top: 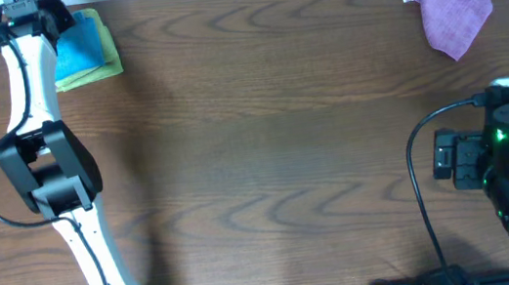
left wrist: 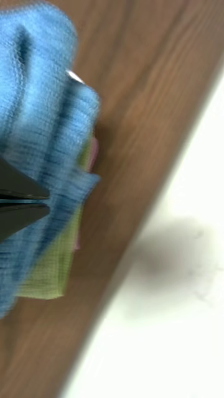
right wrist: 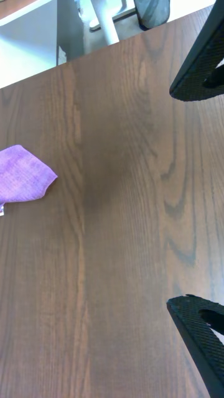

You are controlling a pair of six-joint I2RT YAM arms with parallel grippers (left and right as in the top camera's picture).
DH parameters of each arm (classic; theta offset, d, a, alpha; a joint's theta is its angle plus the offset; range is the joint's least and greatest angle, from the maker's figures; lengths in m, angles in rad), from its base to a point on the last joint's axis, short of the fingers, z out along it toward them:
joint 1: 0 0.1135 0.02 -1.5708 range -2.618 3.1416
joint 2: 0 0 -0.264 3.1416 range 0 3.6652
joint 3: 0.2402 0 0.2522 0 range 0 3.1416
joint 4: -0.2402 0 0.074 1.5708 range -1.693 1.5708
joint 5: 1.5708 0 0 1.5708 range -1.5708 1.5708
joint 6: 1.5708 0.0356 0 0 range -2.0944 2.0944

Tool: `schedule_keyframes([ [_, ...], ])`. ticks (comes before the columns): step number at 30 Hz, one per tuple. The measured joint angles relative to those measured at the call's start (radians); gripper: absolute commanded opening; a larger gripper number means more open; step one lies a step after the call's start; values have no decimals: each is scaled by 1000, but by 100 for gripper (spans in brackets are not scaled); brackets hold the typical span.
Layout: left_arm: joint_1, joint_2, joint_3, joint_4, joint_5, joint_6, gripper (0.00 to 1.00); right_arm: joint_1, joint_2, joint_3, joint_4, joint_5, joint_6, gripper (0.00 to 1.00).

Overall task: Fold the cloth
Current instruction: 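Lower the blue cloth onto the green stack and adjust with the left gripper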

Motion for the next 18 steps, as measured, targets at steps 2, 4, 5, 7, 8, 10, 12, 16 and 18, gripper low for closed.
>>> schedule_keyframes([
  [2, 0, 22, 0, 25, 1, -16, 6, 0, 0, 0, 0, 0, 7, 99],
  [4, 0, 35, 0, 25, 4, -27, 6, 0, 0, 0, 0, 0, 12, 99],
  [5, 0, 39, 0, 24, 7, -31, 6, 0, 0, 0, 0, 0, 18, 99],
  [7, 0, 40, 0, 18, 17, -39, 6, 0, 0, 0, 0, 0, 26, 99],
  [8, 0, 40, 0, 19, 19, -42, 6, 0, 0, 0, 0, 0, 28, 99],
  [10, 0, 40, 0, 24, 20, -47, 6, 0, 0, 0, 0, 0, 33, 99],
  [12, 2, 40, 0, 33, 22, -47, 6, 0, 0, 0, 0, 0, 35, 99],
  [16, 12, 41, 0, 47, 23, -50, 6, 0, 0, 0, 0, 0, 45, 99],
  [18, 21, 50, 0, 63, 23, -50, 6, 0, 0, 0, 1, 0, 53, 99],
])
